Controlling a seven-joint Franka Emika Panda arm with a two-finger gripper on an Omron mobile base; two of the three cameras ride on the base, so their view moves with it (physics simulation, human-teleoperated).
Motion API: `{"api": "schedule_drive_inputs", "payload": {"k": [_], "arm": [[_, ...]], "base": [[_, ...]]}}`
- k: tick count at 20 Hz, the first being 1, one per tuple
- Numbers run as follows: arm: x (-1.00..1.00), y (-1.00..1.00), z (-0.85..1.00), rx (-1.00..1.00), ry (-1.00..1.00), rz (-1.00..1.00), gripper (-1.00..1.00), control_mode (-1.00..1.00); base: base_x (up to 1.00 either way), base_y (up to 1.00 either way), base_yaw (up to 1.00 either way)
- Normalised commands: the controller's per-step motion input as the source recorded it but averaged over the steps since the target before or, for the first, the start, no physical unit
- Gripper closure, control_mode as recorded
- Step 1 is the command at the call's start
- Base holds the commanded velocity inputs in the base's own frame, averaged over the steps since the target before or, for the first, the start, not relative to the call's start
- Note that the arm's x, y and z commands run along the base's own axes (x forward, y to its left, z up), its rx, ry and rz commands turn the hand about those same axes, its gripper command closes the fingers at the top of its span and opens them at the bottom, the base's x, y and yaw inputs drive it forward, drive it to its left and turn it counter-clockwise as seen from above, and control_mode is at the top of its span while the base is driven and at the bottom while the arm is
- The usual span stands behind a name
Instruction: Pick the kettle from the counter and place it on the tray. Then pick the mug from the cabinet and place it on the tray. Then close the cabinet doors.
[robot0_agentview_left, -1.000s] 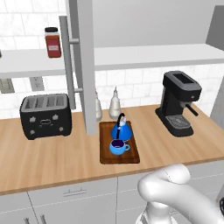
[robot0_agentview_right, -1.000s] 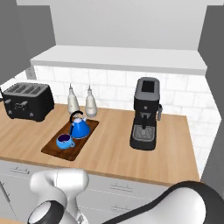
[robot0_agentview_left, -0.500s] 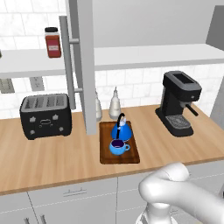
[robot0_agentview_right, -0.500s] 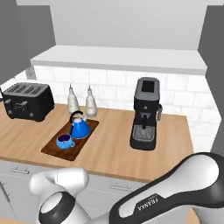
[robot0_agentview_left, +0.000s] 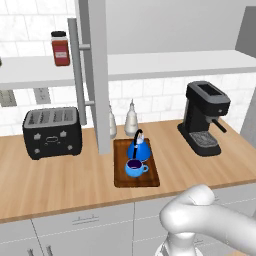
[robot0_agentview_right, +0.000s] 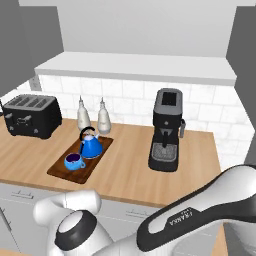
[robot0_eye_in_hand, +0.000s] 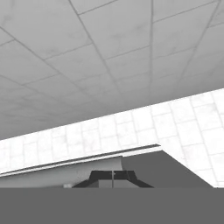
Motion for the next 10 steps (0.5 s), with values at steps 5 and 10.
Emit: {"api": "schedule_drive_inputs", "payload": {"k": [5,10], "arm": [[0.02,0.17,-0.25,-0.01,0.0,0.0,1.0,-1.0],[-0.02,0.06,-0.5,0.0,0.0,0.0,1.0,-1.0]], "base": [[0.0,0.0,0.0],[0.0,0.0,0.0]]}}
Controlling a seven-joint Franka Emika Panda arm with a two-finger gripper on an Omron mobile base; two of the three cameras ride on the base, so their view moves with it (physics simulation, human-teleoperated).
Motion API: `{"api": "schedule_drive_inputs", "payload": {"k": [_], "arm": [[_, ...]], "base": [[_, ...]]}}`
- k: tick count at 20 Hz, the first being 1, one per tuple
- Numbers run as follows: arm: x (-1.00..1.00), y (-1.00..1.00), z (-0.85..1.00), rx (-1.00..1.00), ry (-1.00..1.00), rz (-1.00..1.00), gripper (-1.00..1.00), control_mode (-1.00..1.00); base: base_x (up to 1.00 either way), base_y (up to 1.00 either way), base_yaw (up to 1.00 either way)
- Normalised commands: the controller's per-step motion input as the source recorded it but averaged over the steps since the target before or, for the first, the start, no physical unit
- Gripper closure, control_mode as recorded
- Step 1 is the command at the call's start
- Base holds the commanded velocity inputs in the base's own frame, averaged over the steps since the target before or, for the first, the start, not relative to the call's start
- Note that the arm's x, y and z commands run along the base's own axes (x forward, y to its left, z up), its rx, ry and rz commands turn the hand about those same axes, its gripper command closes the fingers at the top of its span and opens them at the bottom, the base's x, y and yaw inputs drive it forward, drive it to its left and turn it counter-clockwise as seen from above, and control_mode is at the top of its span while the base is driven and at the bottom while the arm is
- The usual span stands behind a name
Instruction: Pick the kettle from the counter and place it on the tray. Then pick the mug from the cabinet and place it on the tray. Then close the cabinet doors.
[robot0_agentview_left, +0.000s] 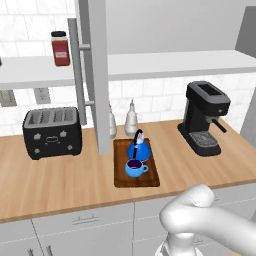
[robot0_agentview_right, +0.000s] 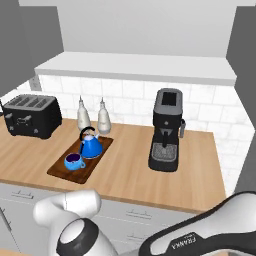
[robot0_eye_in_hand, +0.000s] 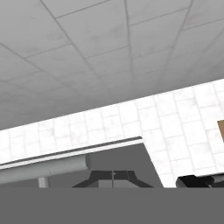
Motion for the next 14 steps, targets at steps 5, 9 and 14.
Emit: {"api": "schedule_drive_inputs", "payload": {"k": [5,9,14], "arm": [[0.07,0.0,-0.07,0.01,0.0,0.0,1.0,-1.0],[0.17,0.07,0.0,0.0,0.04,0.0,1.0,-1.0],[0.04,0.19,0.03,0.0,0.06,0.0,1.0,-1.0]], "base": [[0.0,0.0,0.0],[0.0,0.0,0.0],[0.0,0.0,0.0]]}}
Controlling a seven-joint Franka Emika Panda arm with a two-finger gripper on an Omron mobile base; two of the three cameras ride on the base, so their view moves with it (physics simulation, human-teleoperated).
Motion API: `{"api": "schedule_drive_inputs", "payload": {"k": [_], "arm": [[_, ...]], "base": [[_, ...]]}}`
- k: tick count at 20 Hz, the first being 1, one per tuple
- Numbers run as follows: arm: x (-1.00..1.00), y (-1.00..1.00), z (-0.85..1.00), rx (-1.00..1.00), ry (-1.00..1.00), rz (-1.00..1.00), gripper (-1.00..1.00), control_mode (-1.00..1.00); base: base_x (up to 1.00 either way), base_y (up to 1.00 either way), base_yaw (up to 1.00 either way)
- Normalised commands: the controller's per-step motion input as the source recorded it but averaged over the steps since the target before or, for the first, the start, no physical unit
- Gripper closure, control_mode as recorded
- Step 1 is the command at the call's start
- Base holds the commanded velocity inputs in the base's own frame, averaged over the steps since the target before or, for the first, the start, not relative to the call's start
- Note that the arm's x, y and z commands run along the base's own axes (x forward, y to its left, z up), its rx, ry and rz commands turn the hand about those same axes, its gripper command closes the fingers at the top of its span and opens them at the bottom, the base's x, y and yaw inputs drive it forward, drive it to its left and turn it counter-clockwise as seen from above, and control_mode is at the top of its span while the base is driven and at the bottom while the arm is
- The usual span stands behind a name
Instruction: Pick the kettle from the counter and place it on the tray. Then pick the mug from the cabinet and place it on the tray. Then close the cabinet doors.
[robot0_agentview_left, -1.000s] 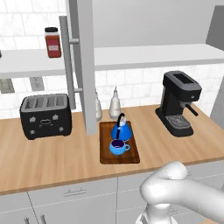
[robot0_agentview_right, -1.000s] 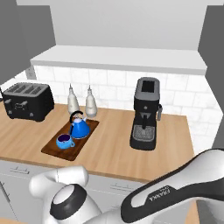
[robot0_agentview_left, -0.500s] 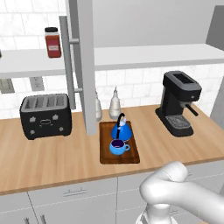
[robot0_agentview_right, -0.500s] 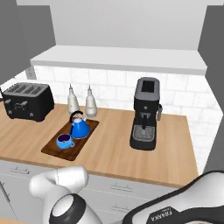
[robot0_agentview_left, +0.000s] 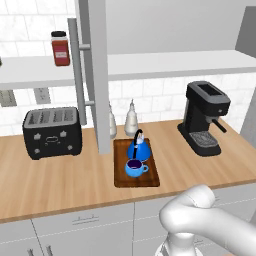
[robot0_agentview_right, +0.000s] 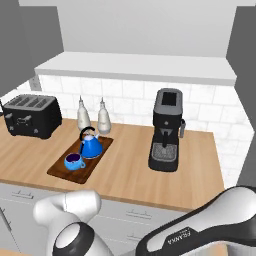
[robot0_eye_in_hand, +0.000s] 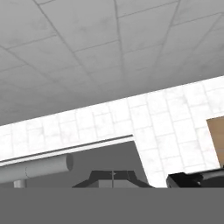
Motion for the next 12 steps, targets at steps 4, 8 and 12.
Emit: {"api": "schedule_drive_inputs", "payload": {"k": [4,8,12], "arm": [[0.0,0.45,0.2,0.0,0.05,0.01,1.0,-1.0],[0.0,0.68,0.26,0.0,0.09,0.07,1.0,-1.0],[0.02,0.63,0.06,0.0,0.11,0.11,1.0,-1.0]], "base": [[0.0,0.0,0.0],[0.0,0.0,0.0],[0.0,0.0,0.0]]}}
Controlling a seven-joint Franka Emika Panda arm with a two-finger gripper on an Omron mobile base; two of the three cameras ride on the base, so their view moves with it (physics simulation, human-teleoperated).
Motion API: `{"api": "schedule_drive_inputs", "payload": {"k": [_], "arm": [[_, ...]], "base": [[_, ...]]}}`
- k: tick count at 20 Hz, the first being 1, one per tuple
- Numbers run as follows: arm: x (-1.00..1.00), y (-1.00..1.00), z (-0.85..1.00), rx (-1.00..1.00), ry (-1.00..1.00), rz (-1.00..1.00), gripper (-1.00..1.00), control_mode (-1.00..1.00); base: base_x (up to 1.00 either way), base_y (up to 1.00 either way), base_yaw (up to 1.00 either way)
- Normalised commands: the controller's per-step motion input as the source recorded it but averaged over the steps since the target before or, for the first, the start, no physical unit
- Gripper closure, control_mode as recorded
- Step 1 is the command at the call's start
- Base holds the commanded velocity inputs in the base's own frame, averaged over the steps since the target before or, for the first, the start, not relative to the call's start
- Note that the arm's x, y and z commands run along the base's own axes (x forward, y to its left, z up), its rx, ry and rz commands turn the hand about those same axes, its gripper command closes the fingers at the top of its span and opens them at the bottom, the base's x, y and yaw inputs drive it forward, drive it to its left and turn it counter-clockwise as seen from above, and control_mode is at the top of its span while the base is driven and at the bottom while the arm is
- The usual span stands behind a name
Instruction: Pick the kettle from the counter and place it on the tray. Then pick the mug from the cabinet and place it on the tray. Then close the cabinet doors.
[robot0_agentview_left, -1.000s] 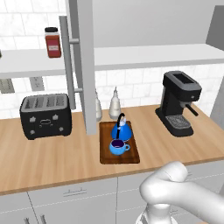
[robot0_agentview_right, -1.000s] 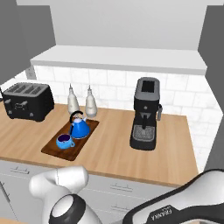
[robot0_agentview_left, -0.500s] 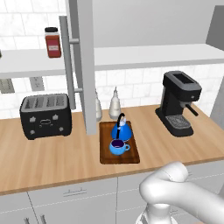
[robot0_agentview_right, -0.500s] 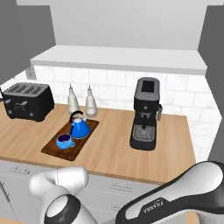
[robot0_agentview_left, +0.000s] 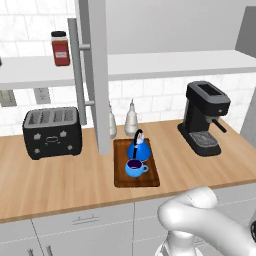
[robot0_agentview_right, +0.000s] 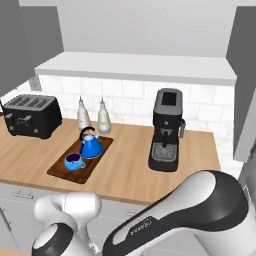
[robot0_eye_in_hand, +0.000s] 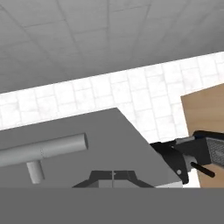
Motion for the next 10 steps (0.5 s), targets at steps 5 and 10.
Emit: {"api": "schedule_drive_inputs", "payload": {"k": [5,10], "arm": [[0.07,0.37,0.0,0.0,0.09,0.12,1.0,-1.0],[0.0,0.1,0.06,0.0,0.01,0.15,1.0,-1.0]], "base": [[0.0,0.0,0.0],[0.0,0.0,0.0]]}}
